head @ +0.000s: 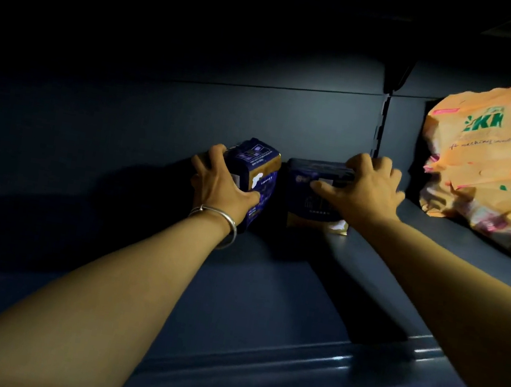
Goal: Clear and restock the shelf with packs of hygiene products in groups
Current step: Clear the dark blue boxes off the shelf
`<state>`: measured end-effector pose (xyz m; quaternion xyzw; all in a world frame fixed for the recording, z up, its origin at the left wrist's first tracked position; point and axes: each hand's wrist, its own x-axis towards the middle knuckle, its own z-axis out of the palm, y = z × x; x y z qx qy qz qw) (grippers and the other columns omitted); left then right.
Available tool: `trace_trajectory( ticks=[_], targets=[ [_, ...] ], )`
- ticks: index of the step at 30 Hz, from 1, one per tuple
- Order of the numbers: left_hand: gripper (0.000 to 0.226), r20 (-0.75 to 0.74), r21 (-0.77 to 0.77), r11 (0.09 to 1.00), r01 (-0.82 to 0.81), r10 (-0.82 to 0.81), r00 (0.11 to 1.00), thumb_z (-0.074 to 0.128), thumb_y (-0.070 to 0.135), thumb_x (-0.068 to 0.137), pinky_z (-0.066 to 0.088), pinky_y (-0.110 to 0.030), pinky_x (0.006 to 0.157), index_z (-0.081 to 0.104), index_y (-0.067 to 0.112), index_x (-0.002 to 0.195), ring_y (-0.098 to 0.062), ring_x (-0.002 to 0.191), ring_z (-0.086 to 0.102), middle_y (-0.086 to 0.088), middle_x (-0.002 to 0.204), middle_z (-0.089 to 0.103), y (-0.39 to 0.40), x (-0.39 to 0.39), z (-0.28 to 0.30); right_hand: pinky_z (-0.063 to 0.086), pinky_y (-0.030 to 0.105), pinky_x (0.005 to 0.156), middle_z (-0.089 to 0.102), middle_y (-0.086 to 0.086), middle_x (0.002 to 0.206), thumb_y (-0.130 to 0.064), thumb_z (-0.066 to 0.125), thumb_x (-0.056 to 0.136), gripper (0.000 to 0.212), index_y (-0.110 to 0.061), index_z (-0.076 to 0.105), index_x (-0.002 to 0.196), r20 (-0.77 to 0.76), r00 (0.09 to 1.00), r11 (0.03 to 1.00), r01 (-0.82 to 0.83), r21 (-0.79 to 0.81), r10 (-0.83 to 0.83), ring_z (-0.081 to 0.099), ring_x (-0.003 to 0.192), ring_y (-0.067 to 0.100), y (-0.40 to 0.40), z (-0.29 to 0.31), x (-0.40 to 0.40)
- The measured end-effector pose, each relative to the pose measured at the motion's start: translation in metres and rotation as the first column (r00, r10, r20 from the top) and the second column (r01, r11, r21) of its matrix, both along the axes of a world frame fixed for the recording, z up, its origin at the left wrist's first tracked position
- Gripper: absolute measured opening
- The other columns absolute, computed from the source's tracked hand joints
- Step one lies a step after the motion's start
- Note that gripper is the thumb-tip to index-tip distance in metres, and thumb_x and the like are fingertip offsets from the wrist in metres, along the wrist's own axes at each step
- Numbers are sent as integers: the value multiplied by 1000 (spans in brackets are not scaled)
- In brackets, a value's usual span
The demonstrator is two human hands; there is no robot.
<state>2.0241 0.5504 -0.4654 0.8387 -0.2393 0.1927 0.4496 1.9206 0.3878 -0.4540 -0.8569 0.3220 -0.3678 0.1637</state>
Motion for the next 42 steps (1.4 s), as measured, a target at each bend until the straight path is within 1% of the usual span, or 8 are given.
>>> trace_trajectory(
  ticks=[5, 9, 15, 22, 25, 30, 35, 42],
  targets=[
    [81, 9, 52, 999, -7, 6, 1000, 79, 20, 68, 42, -35, 90, 30, 17, 133, -35, 123, 38, -13, 137, 24, 2, -16, 2, 31, 47, 111, 21, 10, 152, -51, 75, 70, 100, -19, 23, 148, -117, 965, 953, -206, 221, 235, 28, 137, 34, -3, 5, 4],
    [80, -6, 45, 998, -39, 40, 999, 79, 20, 69, 42, -36, 92, 30, 17, 133, -36, 124, 36, -12, 138, 24, 2, -16, 1, 35, 45, 101, 38, 15, 131, -67, 66, 69, 83, -12, 50, 129, -226, 974, 999, -37, -18, 32, 32, 125, 36, -1, 18, 5],
    [79, -24, 29, 998, -53, 53, 998, 79, 18, 67, 40, -36, 96, 32, 16, 131, -36, 124, 36, -13, 137, 24, 1, -16, -2, 40, 48, 104, 32, 15, 138, -38, 83, 65, 89, -7, 34, 133, -146, 970, 968, -164, 189, 192, 39, 125, 38, -5, 6, 11],
    [74, -83, -8, 999, -53, 52, 995, 75, 13, 68, 39, -31, 83, 31, 16, 128, -36, 124, 34, -13, 136, 23, 12, -30, 7, 48, 38, 88, 49, 15, 127, -43, 82, 66, 77, -7, 47, 124, -111, 964, 943, -206, 262, 241, 50, 114, 32, 10, 27, 1],
    [75, -89, 6, 998, -62, 63, 994, 75, 13, 69, 37, -30, 80, 31, 17, 128, -35, 125, 33, -12, 136, 23, 15, -37, 7, 37, 45, 105, 34, 13, 140, -42, 81, 67, 90, -17, 34, 140, -39, 970, 945, -223, 240, 238, 32, 130, 34, 17, 20, -5],
    [74, -78, 29, 997, -75, 77, 994, 76, 16, 70, 38, -32, 83, 30, 18, 128, -34, 125, 31, -11, 137, 22, 13, -39, 3, 18, 55, 114, 3, 14, 155, -66, 70, 65, 88, -27, 39, 137, -218, 966, 973, -94, 209, 140, 8, 141, 41, 12, 8, -1],
    [72, -50, 51, 994, -95, 97, 994, 74, 18, 72, 35, -29, 78, 30, 18, 129, -35, 123, 33, -12, 136, 22, 12, -34, -1, 39, 44, 106, 29, 14, 137, -36, 84, 66, 83, -18, 39, 133, 34, 964, 897, -259, 359, 265, 39, 126, 36, 1, 3, 9],
    [71, 1, -51, 999, -12, 12, 1000, 74, 20, 67, 40, -34, 97, 33, 18, 125, -33, 120, 36, -12, 131, 27, 20, -58, 9, 39, 40, 102, 34, 15, 129, -35, 83, 66, 78, -8, 42, 126, 207, 970, 966, -168, 197, 126, 37, 122, 33, 18, 3, -25]
  ],
)
